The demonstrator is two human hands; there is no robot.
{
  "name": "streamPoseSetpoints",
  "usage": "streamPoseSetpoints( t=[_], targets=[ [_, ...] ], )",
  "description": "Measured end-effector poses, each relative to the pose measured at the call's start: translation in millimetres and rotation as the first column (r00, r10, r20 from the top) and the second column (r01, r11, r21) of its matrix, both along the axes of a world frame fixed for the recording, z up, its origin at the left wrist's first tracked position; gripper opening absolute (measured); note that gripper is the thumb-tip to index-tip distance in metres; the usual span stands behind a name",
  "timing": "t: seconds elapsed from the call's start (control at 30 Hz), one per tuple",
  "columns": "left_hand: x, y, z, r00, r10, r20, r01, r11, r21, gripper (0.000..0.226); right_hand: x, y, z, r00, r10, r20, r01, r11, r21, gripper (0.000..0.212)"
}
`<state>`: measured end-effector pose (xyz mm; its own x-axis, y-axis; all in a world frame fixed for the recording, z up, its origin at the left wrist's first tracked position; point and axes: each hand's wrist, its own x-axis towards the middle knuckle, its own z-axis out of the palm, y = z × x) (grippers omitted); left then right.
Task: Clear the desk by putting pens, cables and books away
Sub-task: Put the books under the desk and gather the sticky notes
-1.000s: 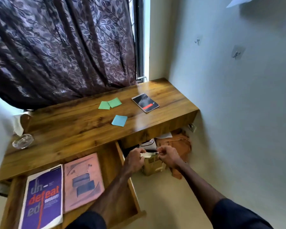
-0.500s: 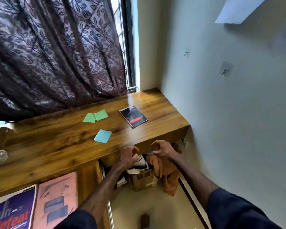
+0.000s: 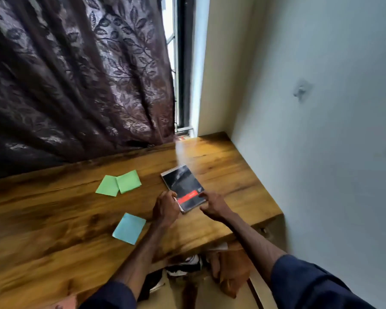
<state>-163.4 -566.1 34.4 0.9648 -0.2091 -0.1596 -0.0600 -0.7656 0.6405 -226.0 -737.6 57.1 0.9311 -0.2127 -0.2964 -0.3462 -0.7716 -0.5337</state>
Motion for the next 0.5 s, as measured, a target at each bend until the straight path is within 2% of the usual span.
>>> streamPoseSetpoints(
  t=[0.1,0.23,0.33,0.43,0.5],
  targets=[
    [45,0,-16,0.993,0.113,-0.026,-0.111,0.989,0.094,0.032,53,-1,-16,1.0,0.005,-0.031,-0.005,1.0,-0.015,0.052],
    [74,-9,-40,0.96,0.129,-0.25,-0.08,0.977,0.196,0.064,95,2,-39,0.988,-0.065,-0.136,0.055,0.995,-0.082,0.057],
    [78,-24,-51,0.948,0.179,-0.265,-0.114,0.963,0.244,0.063,107,0,-57,0.969,-0.071,-0.236,0.042,0.991,-0.127,0.057],
    [82,-46,-55,0.925,0.181,-0.335,-0.118,0.972,0.202,0.085,107,-1,-72,0.975,-0.072,-0.21,0.027,0.978,-0.209,0.058],
    [83,-63,-54,0.875,0.246,-0.417,-0.224,0.969,0.103,0.097,104,-1,-76,0.981,-0.068,-0.183,0.026,0.974,-0.224,0.057]
  ],
)
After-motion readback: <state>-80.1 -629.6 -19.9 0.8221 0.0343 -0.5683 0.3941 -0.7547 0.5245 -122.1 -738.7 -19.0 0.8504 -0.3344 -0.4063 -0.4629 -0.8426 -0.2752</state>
